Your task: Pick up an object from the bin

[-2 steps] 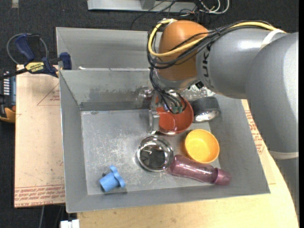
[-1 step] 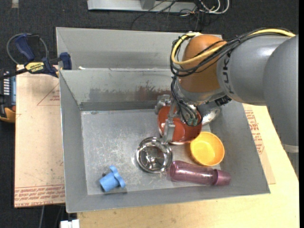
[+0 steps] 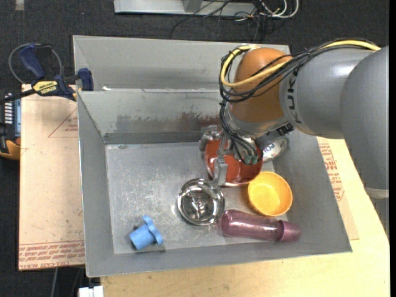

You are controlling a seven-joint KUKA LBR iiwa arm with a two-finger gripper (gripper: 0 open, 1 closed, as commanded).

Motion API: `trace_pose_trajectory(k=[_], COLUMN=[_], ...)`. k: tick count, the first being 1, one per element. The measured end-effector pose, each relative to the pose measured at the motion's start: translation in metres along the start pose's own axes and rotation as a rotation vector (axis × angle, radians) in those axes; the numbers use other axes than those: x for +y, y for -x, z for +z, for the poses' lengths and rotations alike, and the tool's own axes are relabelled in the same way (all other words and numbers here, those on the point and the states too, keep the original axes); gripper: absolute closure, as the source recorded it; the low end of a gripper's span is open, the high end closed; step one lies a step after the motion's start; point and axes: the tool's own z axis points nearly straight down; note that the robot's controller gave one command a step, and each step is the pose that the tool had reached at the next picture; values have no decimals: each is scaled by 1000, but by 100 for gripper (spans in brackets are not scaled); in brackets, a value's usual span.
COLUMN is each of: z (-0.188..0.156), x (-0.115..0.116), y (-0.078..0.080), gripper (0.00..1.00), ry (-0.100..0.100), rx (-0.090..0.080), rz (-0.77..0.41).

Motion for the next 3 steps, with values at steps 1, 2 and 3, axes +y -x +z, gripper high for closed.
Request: trace_pose_trajectory(k=[1,2,3], z=[32,4,7], x=[48,1,2], y=[10,7,6], gripper=[0,0,0], ry=[3,16,14], rx=[-3,-17,-13], rz=[-147,-68,-72])
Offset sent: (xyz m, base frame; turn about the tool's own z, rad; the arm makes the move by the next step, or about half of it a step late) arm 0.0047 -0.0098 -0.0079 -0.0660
